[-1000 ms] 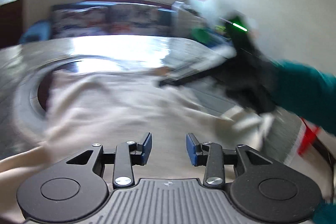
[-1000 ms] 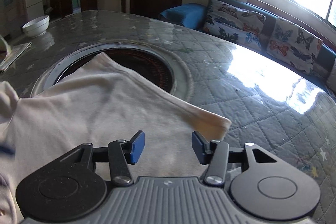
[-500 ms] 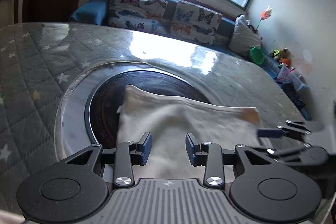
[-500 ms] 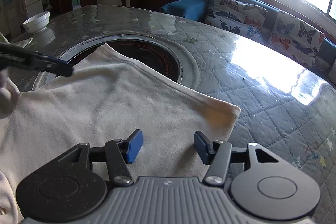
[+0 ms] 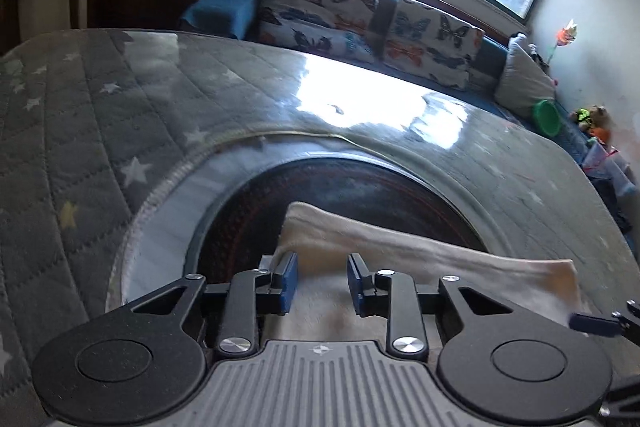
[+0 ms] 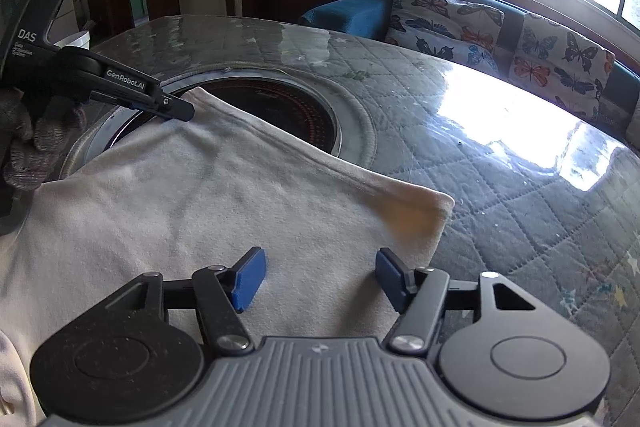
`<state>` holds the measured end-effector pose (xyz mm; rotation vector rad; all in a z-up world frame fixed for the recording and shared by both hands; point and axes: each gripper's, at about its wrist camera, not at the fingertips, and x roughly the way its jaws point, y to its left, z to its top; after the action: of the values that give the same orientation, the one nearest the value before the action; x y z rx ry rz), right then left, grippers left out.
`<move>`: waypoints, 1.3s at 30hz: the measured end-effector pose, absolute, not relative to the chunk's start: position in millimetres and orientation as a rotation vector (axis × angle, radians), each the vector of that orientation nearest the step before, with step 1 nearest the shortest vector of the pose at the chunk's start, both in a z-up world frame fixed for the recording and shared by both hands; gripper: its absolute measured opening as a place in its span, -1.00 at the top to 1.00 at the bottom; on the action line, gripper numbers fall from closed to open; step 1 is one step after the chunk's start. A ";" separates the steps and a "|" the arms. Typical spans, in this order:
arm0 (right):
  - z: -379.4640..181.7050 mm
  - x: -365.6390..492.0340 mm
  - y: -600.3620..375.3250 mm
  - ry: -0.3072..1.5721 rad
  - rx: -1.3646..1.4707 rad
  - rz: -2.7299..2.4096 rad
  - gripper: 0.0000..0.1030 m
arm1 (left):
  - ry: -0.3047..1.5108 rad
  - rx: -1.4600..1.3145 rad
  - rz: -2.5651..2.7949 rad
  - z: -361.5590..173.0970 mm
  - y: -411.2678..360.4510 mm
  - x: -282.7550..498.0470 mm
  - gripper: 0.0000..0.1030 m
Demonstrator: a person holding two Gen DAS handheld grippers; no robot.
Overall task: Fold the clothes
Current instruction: 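Lower the left gripper onto the shirt collar and release it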
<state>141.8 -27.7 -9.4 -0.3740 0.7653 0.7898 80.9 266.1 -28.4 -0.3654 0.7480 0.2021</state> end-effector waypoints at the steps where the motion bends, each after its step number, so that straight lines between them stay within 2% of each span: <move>1: -9.7 141.9 -28.0 0.765 -0.372 0.787 -0.24 | 0.747 -0.364 0.210 -28.0 265.7 81.6 0.42; 8: -8.1 136.1 -27.6 0.740 -0.383 0.791 -0.26 | 0.699 -0.371 0.221 -6.0 263.8 42.6 0.35; 17: 5.2 92.7 -22.9 0.666 -0.435 0.883 -0.26 | 0.642 -0.310 0.382 16.7 271.7 -89.8 0.28; 24: 13.2 55.9 -28.2 0.630 -0.465 0.960 -0.27 | 0.628 -0.330 0.619 9.9 295.1 -186.5 0.22; 31: 19.2 37.9 -32.3 0.613 -0.458 0.974 -0.27 | 0.632 -0.455 0.682 -4.3 321.3 -210.5 0.30; 36: 22.1 29.5 -36.5 0.611 -0.459 0.971 -0.28 | 0.660 -0.446 0.654 -15.7 320.9 -204.4 0.31; 37: 22.6 27.8 -37.1 0.610 -0.461 0.970 -0.28 | 0.660 -0.435 0.644 -16.8 319.8 -203.5 0.40; 38: 22.6 26.9 -37.0 0.611 -0.461 0.970 -0.28 | 0.663 -0.425 0.631 -17.6 319.1 -201.9 0.71; 39: 22.6 24.6 -36.6 0.613 -0.461 0.971 -0.28 | 0.666 -0.414 0.618 -18.1 318.7 -200.0 0.79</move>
<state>24.6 -36.6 22.6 -0.4608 0.6127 0.9707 -200.0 318.7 -18.1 -0.4142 0.6659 0.6178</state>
